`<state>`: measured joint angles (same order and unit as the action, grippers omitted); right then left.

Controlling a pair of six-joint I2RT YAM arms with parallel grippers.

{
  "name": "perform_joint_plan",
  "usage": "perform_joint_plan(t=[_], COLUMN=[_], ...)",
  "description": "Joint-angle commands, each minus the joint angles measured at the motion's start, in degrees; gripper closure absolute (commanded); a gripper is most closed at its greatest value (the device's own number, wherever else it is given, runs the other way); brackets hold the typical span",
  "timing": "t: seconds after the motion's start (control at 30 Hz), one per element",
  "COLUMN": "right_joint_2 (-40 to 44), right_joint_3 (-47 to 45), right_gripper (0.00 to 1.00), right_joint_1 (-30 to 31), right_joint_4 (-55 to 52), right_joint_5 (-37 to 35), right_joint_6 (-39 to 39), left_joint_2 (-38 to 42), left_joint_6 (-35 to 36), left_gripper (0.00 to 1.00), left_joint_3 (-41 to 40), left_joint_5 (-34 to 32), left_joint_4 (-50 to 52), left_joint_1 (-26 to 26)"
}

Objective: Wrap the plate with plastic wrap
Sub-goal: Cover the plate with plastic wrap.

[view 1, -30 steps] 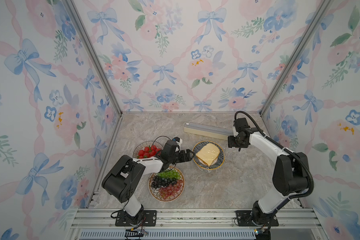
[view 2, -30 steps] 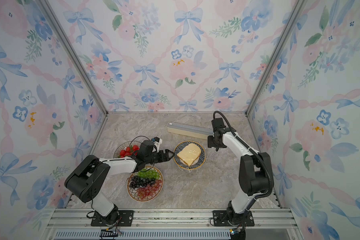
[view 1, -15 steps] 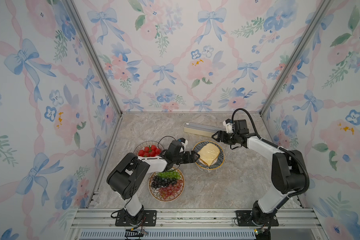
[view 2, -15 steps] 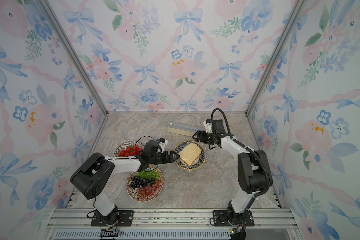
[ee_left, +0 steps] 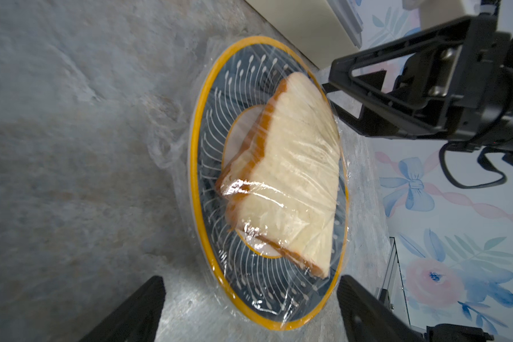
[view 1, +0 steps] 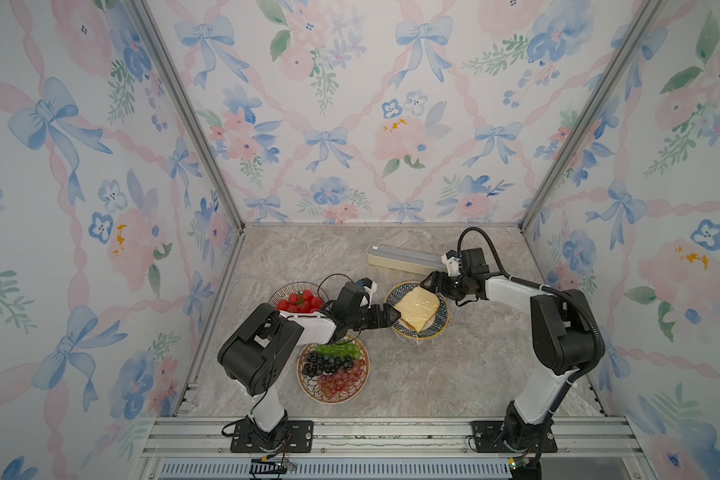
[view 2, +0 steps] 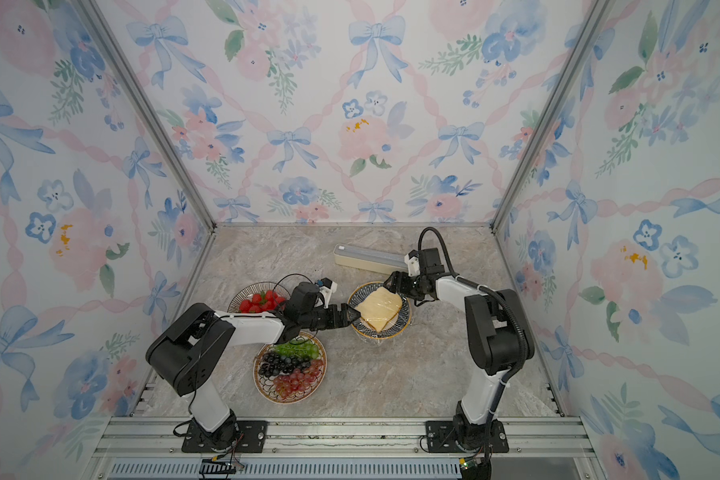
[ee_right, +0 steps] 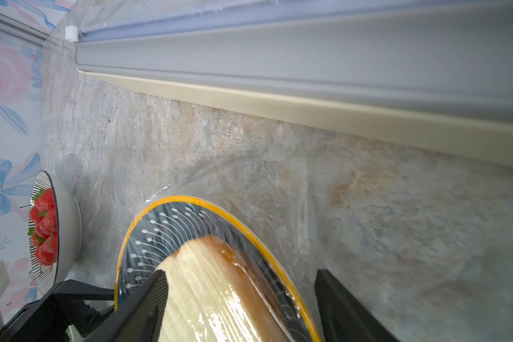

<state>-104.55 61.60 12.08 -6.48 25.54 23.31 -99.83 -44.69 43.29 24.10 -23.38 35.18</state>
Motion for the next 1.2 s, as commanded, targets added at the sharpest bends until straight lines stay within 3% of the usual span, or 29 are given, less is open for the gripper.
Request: perform_joint_plan(t=[0.0,0.13,0.4,0.73,0.9,1.17], right_joint_2=[-0.39,-0.30,1.30,11.39,3.94,-8.07], right_joint_3=[-2.23,-3.43,-10.34,-8.90,-1.93,6.16], right_gripper=[0.20,0.20,0.20,0.10,0.09,0.07], right_joint_1=[0.73,2.12,2.25,-4.32,-2.60,0.67], right_joint_4=[1.70,3.59,15.03,0.52,1.81,5.51], right_joint_5=[2.13,3.49,9.81,1.23,2.26,3.06], right_joint_6=[2.31,3.55,14.95,4.56,2.76,7.48], left_joint_2=[-1.16,-1.84,-2.15,-0.69,-0.89,-1.22], left_joint_6=[-0.80,-1.27,-2.34,-2.27,-2.16,-2.24], left_gripper=[0.07,0.07,0.07,0.06,0.06,0.07], left_joint_3=[0.57,0.77,0.15,-0.86,-0.68,-0.36], left_joint_5=[1.60,2.25,2.32,0.93,1.13,1.63], left_joint_4=[-1.23,-2.08,-4.05,-4.03,-4.04,-4.04], left_joint_1=[0.77,1.38,2.07,1.43,1.43,1.38])
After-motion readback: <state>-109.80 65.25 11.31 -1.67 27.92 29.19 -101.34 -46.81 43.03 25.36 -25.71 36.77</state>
